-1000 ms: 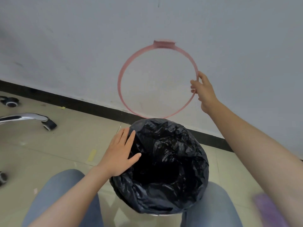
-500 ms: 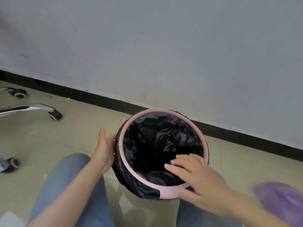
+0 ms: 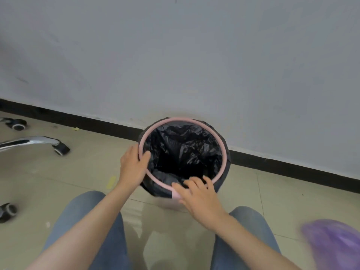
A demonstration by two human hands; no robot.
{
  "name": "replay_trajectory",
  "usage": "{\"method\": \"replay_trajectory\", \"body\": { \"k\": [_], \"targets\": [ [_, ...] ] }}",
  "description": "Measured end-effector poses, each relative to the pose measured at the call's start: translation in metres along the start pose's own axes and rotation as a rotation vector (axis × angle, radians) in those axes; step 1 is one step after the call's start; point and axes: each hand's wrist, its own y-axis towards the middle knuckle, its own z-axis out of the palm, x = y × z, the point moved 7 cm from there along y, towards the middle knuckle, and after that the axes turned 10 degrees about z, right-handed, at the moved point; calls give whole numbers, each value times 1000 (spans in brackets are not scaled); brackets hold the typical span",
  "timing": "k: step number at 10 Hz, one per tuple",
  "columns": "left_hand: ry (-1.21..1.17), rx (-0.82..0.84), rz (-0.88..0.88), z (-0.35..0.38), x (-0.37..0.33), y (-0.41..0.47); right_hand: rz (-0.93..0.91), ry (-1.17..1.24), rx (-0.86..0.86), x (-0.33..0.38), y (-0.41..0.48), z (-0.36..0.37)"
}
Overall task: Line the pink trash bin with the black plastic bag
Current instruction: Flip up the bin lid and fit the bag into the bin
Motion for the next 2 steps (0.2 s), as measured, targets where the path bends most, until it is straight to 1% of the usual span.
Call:
{"method": "replay_trajectory", "body": {
  "k": [1, 2],
  "targets": [
    [436, 251, 250, 24, -21, -6, 172, 80, 96, -10, 34, -8],
    [607, 372, 400, 38, -36, -20, 204, 272, 186, -14, 41, -30]
  ]
}}
